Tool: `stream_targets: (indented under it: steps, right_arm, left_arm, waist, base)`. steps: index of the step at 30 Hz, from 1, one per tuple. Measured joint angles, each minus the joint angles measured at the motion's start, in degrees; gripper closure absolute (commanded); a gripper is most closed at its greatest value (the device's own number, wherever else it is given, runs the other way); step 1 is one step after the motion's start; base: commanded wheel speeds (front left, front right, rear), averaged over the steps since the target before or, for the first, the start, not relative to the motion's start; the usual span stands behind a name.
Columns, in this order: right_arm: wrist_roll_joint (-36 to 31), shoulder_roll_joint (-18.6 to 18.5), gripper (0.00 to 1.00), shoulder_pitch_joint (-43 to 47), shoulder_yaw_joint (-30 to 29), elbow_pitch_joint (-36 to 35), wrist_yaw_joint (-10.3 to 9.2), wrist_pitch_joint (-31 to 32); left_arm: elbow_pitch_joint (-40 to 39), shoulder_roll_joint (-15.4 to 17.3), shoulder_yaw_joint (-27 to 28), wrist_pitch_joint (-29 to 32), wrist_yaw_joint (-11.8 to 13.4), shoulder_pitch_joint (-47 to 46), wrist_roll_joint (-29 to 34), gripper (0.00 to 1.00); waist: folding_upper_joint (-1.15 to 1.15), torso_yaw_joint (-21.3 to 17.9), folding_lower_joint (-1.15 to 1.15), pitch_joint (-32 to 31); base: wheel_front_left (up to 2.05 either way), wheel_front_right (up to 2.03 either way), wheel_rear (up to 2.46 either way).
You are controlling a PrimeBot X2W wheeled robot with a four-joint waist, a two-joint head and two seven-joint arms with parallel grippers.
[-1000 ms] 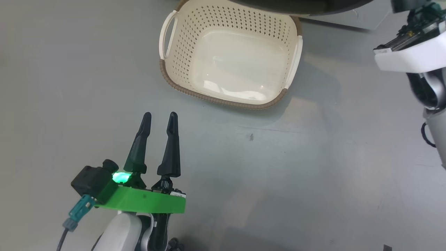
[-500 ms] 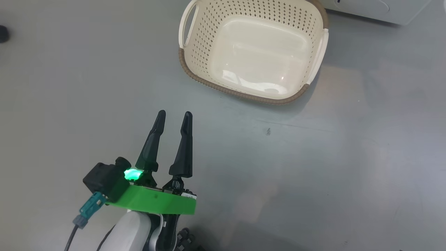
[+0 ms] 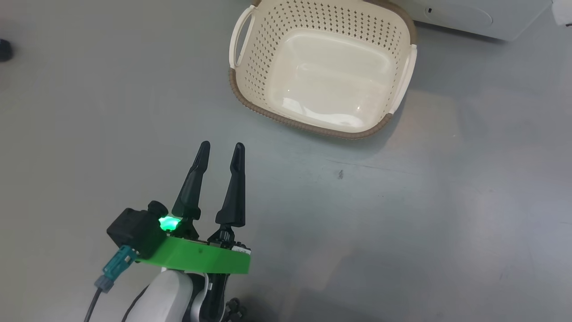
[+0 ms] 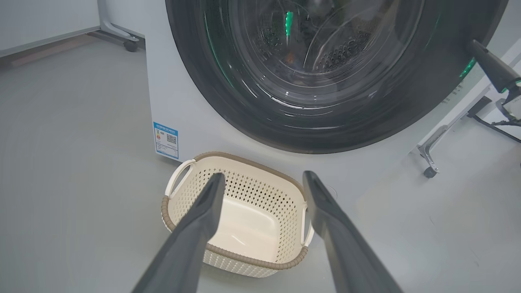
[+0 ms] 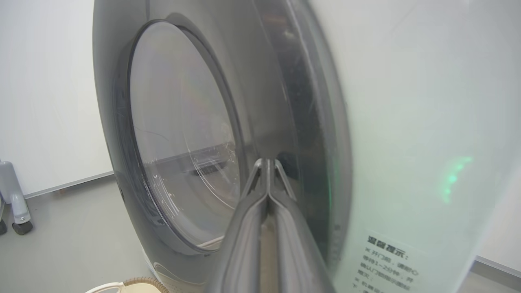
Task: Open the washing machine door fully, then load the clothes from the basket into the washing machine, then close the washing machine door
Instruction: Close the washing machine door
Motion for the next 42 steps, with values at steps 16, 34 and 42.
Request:
stream_targets:
  steps: [16, 34, 42]
  right_arm:
    - [1.9, 6.0, 0.22, 3.6, 0.8, -2.7, -0.48, 0.1]
    - [1.5, 10.5, 0.0, 20.8, -1.4, -9.2, -0.48, 0.1]
    - [1.5, 12.9, 0.0, 30.1, -5.2, -10.7, -0.48, 0.2]
  left_arm:
    - [4.4, 0.0, 4.2, 0.0, 0.0, -0.8, 3.9, 0.0]
    - [11.2, 0.0, 11.3, 0.0, 0.5, 1.1, 7.8, 0.0]
    - [13.4, 0.0, 13.2, 0.0, 0.5, 4.3, 9.1, 0.0]
  waist:
    - [0.0, -5.7, 0.0, -3.7]
    - [0.0, -15.1, 0.0, -12.1]
    - [0.0, -17.6, 0.0, -17.5]
  base:
    - [0.0, 0.0, 0.0]
    - [0.0, 0.0, 0.0]
    - [0.0, 0.0, 0.0]
